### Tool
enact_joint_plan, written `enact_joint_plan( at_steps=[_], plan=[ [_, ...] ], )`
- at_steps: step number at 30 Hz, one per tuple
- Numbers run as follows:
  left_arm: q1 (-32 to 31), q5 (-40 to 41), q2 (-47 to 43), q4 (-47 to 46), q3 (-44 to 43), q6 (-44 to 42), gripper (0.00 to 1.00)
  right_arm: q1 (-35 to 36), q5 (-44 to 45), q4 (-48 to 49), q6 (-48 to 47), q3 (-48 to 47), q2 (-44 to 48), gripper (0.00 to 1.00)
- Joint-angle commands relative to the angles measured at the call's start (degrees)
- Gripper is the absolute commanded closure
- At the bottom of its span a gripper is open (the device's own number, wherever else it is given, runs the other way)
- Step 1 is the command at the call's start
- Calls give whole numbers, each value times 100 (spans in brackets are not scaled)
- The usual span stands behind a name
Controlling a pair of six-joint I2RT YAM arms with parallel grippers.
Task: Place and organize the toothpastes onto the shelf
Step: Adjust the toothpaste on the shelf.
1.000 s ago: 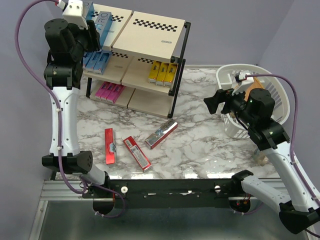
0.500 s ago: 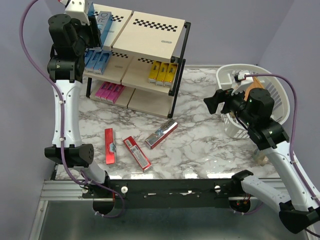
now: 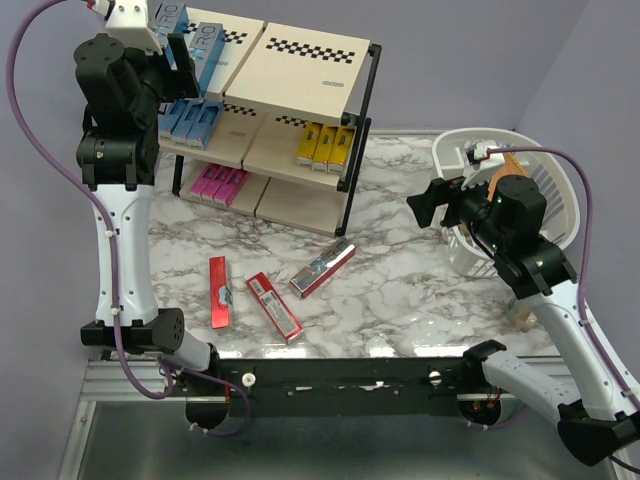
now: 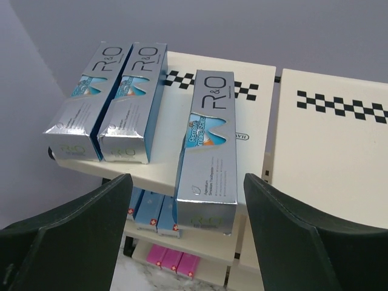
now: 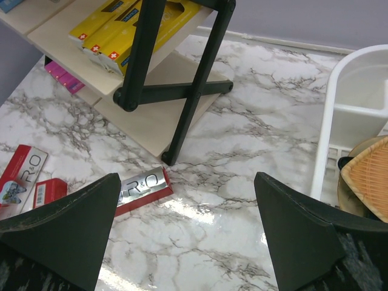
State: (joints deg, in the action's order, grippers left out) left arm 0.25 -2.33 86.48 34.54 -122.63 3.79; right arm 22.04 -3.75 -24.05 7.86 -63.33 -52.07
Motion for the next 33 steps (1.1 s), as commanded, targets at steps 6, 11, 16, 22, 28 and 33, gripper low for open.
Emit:
enact_joint_plan(
  at_steps=[6, 11, 16, 22, 28, 33],
  plan=[
    [-16, 242, 18, 597, 37, 78, 8, -16, 23, 67, -39, 23, 31, 0],
    [-8, 233, 203, 685, -121, 113, 11, -16, 6, 59, -30, 31, 57, 0],
    [-166, 259, 422, 799, -358, 210, 14, -16, 15, 94, -30, 66, 110, 0],
    [-218, 242, 554, 790, -463, 271, 14, -16, 41, 103, -47, 93, 110, 0],
    [-218, 189, 589, 703, -525, 324, 14, -7, 67, 120, -48, 93, 110, 0],
    [-218, 330, 616, 686, -604, 341, 19, -16, 76, 111, -56, 67, 83, 0]
  ],
)
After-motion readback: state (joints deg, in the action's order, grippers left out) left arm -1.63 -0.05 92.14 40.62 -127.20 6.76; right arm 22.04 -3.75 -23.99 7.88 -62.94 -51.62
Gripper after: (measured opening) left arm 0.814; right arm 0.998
